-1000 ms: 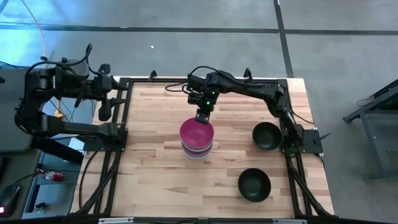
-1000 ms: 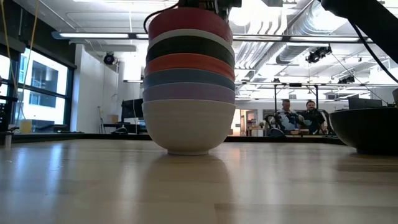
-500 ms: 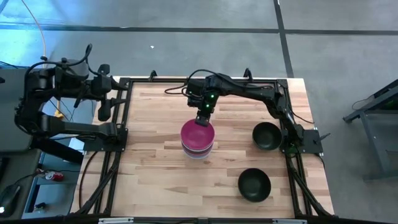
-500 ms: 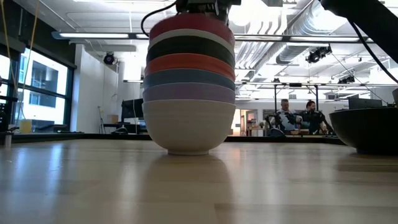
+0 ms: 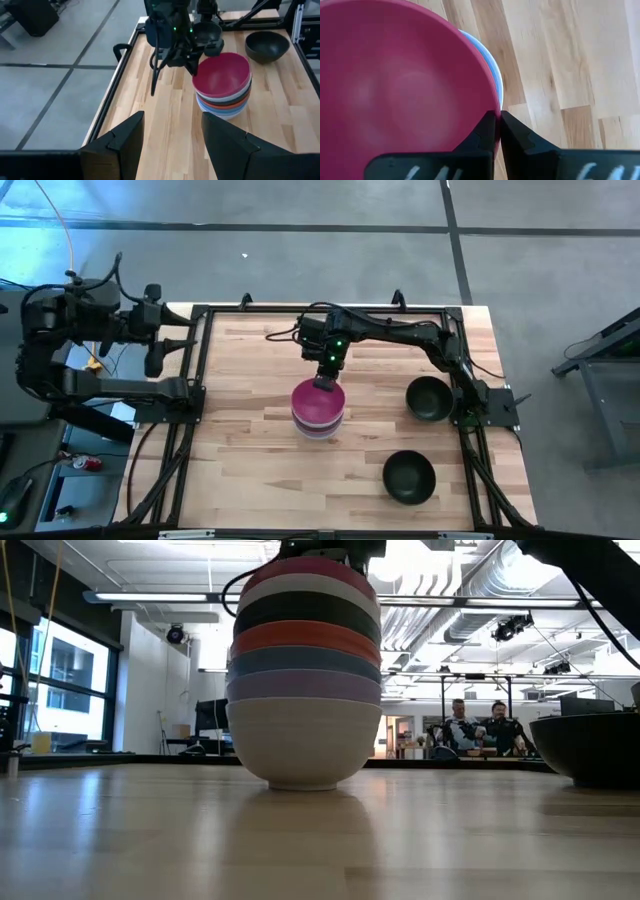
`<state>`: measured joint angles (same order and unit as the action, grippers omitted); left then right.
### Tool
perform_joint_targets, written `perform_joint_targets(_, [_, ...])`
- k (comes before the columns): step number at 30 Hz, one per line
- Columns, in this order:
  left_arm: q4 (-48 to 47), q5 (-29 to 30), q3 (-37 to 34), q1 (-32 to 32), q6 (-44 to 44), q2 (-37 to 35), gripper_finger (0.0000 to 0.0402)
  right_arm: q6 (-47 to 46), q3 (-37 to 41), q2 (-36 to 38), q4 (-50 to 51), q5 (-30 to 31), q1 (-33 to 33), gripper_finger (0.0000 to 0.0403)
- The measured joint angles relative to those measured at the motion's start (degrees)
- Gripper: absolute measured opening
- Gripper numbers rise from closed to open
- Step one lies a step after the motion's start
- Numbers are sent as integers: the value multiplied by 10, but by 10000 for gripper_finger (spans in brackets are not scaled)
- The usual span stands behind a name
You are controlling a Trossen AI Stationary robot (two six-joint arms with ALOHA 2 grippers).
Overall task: Nest bowls inside each other
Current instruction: Stack the pink bowl on top of the white bowl, then stack the top black bowl on top of the pink bowl
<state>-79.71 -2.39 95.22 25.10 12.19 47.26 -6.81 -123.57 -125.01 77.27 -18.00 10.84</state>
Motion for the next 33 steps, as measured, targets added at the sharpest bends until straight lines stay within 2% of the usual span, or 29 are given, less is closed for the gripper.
perform_joint_targets(4, [0,0,0,0,-1,-10,186,-7,-6,-1,-9,0,0,14])
perform_joint_targets(16, [0,2,0,0,0,-7,186,-2,-115,2,32,0,0,93])
perform_joint_targets(20, [-1,3,0,0,-3,-8,186,2,-105,29,140,8,-1,100])
perform_joint_targets(25, [-2,3,0,0,-6,-11,186,-30,-41,104,127,35,-5,101])
perform_joint_targets(27, [-2,3,0,0,-2,-12,186,-53,-8,130,124,82,-9,101])
perform_joint_targets(33, [1,14,0,0,0,-12,186,-125,84,192,129,157,-12,101])
